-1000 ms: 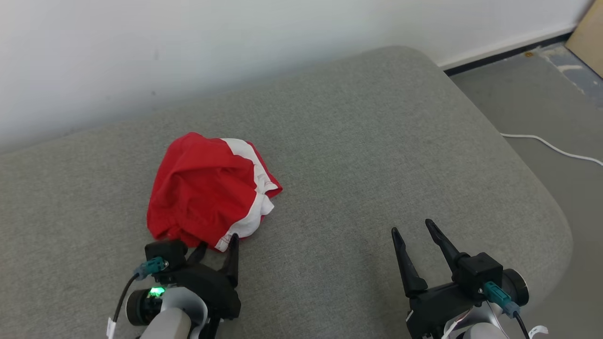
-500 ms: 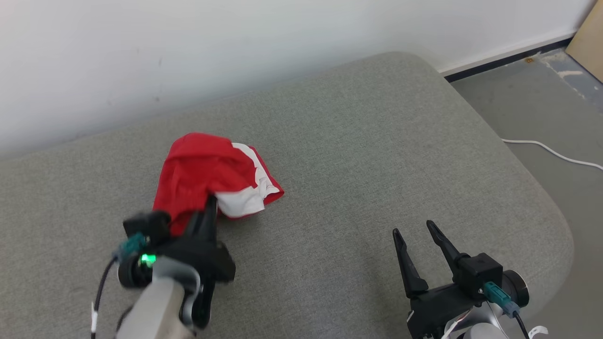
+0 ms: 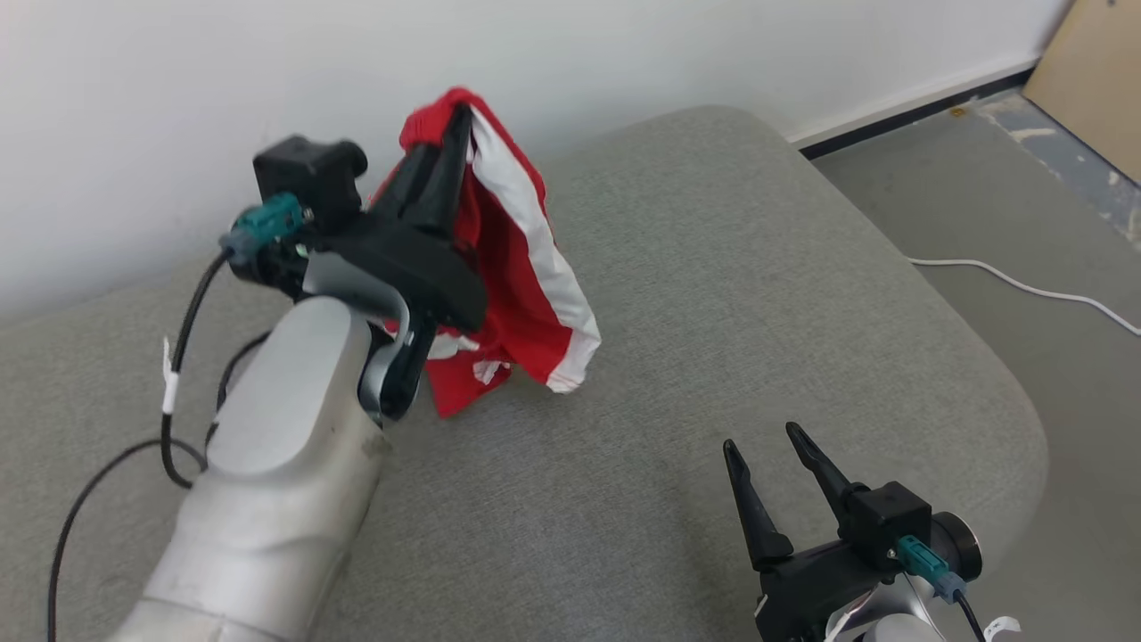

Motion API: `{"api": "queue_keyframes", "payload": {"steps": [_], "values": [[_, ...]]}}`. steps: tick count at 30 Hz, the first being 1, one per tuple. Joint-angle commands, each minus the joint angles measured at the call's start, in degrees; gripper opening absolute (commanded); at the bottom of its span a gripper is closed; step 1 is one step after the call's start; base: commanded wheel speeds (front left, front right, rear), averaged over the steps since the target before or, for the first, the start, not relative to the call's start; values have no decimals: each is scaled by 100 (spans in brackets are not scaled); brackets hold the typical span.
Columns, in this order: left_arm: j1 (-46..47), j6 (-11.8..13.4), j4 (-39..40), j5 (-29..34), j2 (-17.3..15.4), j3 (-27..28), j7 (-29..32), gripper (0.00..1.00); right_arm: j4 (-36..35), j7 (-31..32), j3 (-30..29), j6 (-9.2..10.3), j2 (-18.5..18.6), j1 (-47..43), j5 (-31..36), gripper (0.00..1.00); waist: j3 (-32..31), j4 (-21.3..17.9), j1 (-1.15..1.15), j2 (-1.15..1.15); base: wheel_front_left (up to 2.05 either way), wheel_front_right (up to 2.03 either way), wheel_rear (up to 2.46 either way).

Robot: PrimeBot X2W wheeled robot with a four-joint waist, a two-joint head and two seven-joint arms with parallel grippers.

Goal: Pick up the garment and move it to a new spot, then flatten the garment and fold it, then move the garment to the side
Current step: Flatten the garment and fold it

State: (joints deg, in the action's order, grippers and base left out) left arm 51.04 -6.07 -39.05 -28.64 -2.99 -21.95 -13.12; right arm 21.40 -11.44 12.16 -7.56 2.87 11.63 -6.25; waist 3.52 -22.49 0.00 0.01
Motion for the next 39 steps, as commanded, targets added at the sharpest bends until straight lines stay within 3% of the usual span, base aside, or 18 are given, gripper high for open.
{"api": "queue_keyframes", "payload": {"steps": [1, 5, 11, 21, 26, 32, 33, 34, 39], "values": [[213, -30, -46, -60, -6, -26, -52, 0, 9, -26, 11, 14, 1, 53, -27, 100, 13, -148, 0, -1, 0, 0, 0], [328, -87, -101, -376, -3, -215, -100, 0, 22, -50, -39, 14, 0, 46, -39, 100, 78, -173, 0, -1, 0, 0, 0], [-395, -42, -323, -857, -8, -496, -46, 0, 54, -73, -164, 14, 0, -42, 2, 100, 110, 106, 0, -1, 0, 0, 0], [-2418, 114, 143, -1028, -649, -585, 179, 0, -83, 54, -340, 14, 0, -228, 180, 100, -72, 1088, 0, -1, 0, 0, 0], [-2925, 389, 539, -931, -961, -626, 386, 0, -188, 116, -284, 14, 0, -270, 120, 100, -124, 1394, 0, -1, 0, 0, 0], [-3277, 771, 885, -885, -1208, -562, 526, 0, -251, 169, -200, 14, 2, -242, 67, 100, -112, 1463, 0, -1, 0, 0, 0], [-3340, 814, 925, -898, -1231, -551, 522, 32, -250, 160, -197, 14, 3, -243, 66, 100, -110, 1461, 0, -1, 0, 0, 0], [-3398, 856, 954, -892, -1262, -548, 519, 100, -246, 156, -196, 14, 2, -247, 62, 100, -112, 1456, 0, -1, 0, 0, 0], [-3694, 1046, 1103, -868, -1357, -473, 321, 100, -243, 164, -316, 14, 2, -311, 121, 100, -161, 1413, 0, -1, 0, 0, 0]]}}
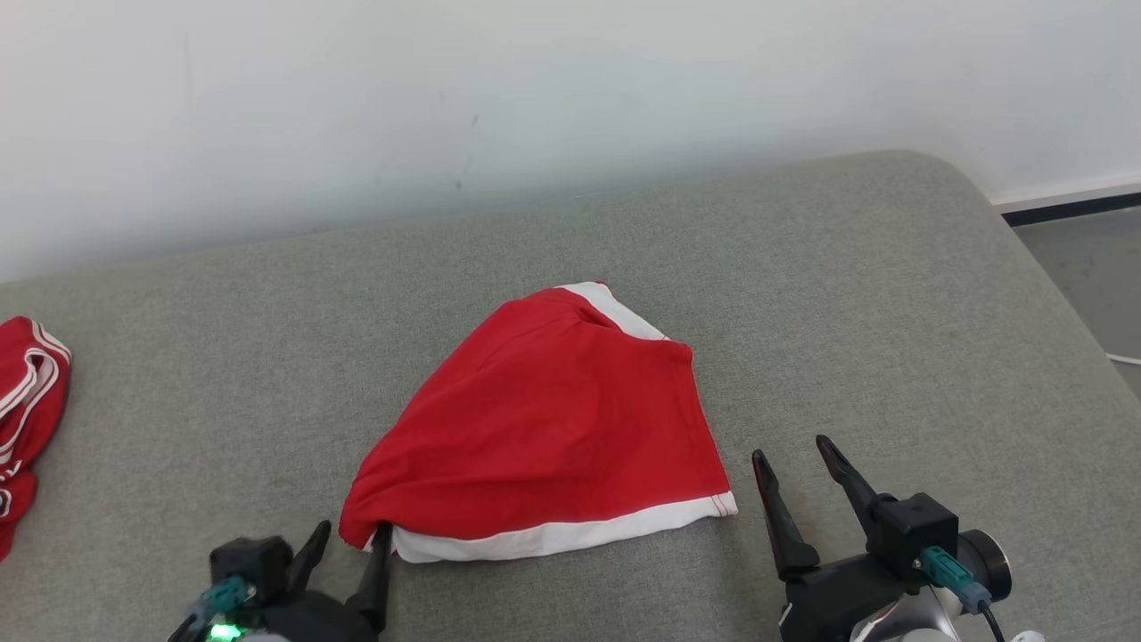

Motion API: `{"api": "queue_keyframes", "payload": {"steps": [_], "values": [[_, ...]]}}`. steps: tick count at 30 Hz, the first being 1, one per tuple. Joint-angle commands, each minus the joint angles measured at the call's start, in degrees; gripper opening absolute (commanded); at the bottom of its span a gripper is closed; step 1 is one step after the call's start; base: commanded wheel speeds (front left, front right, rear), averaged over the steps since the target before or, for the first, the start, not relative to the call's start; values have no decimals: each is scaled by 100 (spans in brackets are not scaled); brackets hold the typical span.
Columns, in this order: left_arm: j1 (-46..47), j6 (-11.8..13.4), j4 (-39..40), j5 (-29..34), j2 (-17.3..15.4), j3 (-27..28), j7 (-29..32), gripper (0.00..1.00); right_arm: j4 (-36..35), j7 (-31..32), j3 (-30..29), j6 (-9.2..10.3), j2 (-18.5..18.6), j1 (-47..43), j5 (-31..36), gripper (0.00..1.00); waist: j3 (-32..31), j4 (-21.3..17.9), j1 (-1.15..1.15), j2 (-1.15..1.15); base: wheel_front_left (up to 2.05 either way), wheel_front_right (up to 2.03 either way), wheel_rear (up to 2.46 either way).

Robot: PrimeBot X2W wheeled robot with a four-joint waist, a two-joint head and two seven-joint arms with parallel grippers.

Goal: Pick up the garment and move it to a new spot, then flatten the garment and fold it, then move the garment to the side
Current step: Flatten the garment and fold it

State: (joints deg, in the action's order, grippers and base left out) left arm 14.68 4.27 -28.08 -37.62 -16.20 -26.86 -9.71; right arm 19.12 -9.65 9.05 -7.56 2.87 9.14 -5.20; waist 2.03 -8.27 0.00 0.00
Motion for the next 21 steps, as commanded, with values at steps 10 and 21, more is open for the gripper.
{"api": "queue_keyframes", "payload": {"steps": [10, 21], "values": [[-698, 279, 641, 55, -88, 669, -540, 100, -74, 35, -317, 14, 1, -198, 95, 100, -175, 39, 0, 0, 0, 0, 0], [-1395, -19, 2290, 1511, 757, 2285, -544, 100, -197, -8, -608, 14, 2, -330, 127, 100, -312, 356, 0, 0, 0, 0, 0]]}}
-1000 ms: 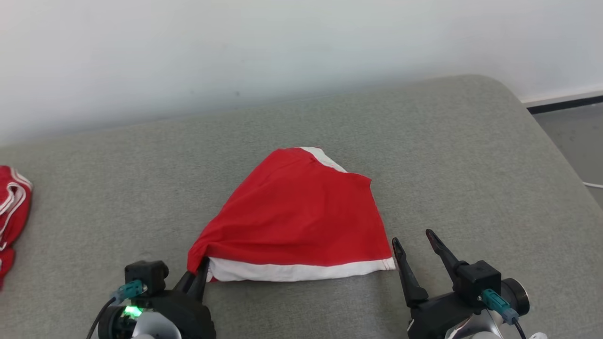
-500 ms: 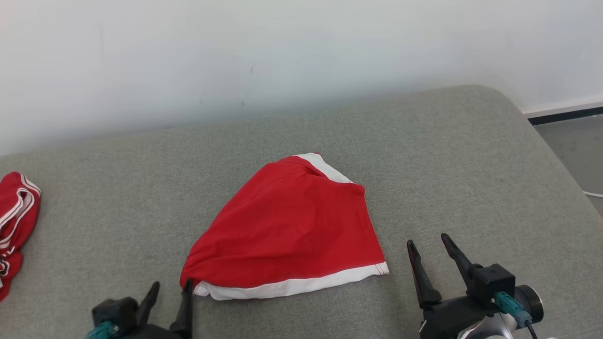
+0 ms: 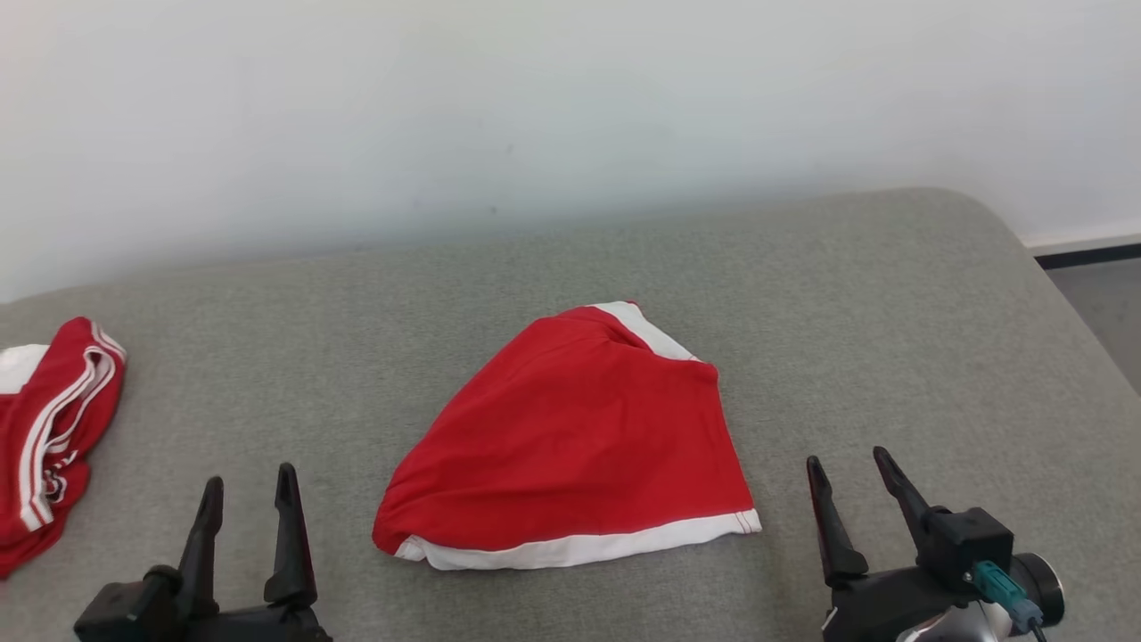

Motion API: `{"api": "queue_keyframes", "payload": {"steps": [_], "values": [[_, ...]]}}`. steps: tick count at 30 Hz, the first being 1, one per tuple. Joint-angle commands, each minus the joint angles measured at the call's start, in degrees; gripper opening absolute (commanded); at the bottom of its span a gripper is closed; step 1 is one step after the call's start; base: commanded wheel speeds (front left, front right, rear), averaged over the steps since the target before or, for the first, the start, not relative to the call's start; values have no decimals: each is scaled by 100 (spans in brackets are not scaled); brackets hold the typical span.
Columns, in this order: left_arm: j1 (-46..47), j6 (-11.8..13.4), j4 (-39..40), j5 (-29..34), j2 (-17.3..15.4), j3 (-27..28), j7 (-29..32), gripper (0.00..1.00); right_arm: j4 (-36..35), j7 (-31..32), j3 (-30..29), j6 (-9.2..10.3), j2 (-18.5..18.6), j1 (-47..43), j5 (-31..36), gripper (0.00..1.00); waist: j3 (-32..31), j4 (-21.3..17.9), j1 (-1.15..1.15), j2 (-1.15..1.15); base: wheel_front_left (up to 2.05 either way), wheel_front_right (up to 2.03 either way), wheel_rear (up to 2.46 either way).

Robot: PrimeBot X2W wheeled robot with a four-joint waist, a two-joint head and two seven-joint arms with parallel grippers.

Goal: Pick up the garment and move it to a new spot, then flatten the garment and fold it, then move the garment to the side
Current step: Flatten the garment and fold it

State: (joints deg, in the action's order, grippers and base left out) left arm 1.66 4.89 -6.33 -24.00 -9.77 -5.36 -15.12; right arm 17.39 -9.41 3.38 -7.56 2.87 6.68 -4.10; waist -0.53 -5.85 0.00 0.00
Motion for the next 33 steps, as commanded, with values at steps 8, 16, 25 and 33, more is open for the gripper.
{"api": "queue_keyframes", "payload": {"steps": [8, 16, 25, 33], "values": [[-294, -602, 149, 837, 518, 572, -3, 100, 90, -107, -98, 14, 1, -242, -19, 100, -208, 386, 0, 0, 0, 0, 0], [-440, -890, -271, 1133, 637, 833, -4, 100, 272, -109, -114, 15, 2, -323, 21, 100, -366, 498, 0, 0, 0, 0, 0], [-393, -1040, -480, 1188, 676, 965, -4, 100, 325, -103, -32, 15, 2, -322, -38, 100, -404, 440, 0, 0, 0, 0, 0], [-331, -1102, -625, 1172, 689, 886, -4, 100, 342, -57, -33, 15, 2, -293, -27, 100, -370, 362, 0, 0, 0, 0, 0]]}}
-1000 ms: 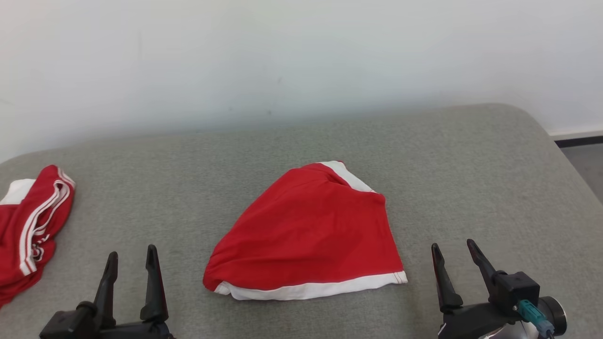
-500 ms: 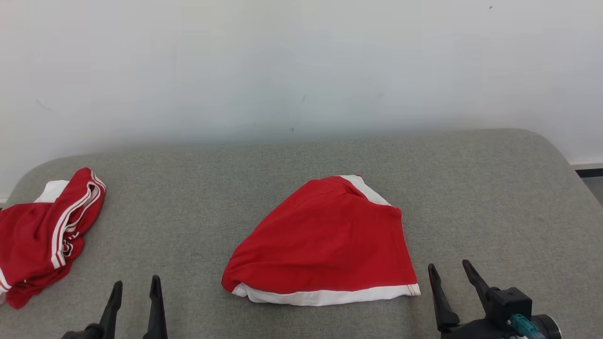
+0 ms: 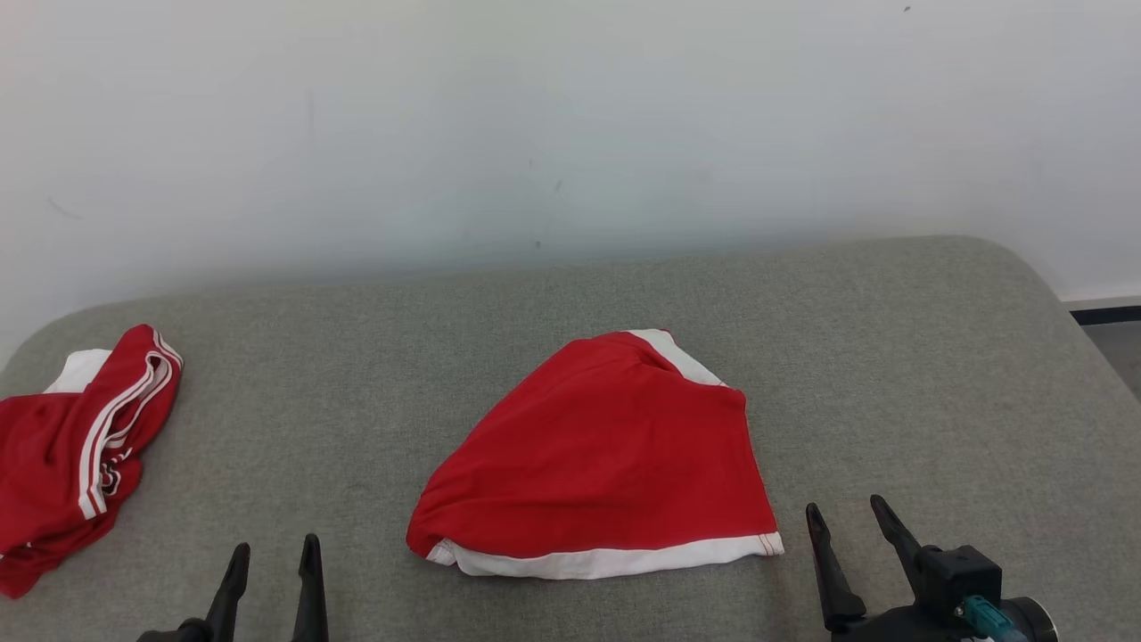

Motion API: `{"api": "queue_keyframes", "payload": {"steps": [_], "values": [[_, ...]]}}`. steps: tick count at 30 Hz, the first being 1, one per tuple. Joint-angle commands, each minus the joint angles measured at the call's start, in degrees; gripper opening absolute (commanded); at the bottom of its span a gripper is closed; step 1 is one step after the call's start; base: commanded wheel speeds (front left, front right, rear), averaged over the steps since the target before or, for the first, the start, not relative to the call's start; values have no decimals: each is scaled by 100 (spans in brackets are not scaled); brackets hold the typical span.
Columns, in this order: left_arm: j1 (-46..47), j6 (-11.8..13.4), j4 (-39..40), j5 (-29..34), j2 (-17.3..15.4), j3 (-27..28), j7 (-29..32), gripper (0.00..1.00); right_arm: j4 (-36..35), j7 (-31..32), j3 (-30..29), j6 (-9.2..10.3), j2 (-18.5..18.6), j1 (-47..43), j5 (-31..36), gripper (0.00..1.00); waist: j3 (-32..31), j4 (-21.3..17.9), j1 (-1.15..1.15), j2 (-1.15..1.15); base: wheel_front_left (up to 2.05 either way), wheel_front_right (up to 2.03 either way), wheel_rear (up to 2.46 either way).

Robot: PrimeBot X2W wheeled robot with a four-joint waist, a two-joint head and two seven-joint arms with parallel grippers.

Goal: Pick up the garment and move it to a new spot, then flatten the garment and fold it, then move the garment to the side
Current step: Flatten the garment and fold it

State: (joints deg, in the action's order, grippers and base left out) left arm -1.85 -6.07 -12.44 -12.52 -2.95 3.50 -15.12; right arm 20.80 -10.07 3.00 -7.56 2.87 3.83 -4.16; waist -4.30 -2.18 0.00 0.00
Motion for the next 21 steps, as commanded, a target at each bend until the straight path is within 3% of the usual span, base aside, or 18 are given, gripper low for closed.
{"api": "queue_keyframes", "payload": {"steps": [1, 10, 21], "values": [[24, -9, -27, -2, 6, -15, -4, 100, -1, 11, -1, 15, 2, -3, -24, 100, 12, -8, 0, 0, 0, 0, 0], [14, 21, -189, -68, 8, -156, -4, 100, 70, 157, -104, 15, 2, 78, -166, 100, 70, 2, 0, 0, 0, 0, 0], [723, -98, -1741, -422, 5, -947, -4, 100, 897, 1105, 71, 15, 1, 758, -701, 100, 408, -53, 0, 0, 0, 0, 0]]}}
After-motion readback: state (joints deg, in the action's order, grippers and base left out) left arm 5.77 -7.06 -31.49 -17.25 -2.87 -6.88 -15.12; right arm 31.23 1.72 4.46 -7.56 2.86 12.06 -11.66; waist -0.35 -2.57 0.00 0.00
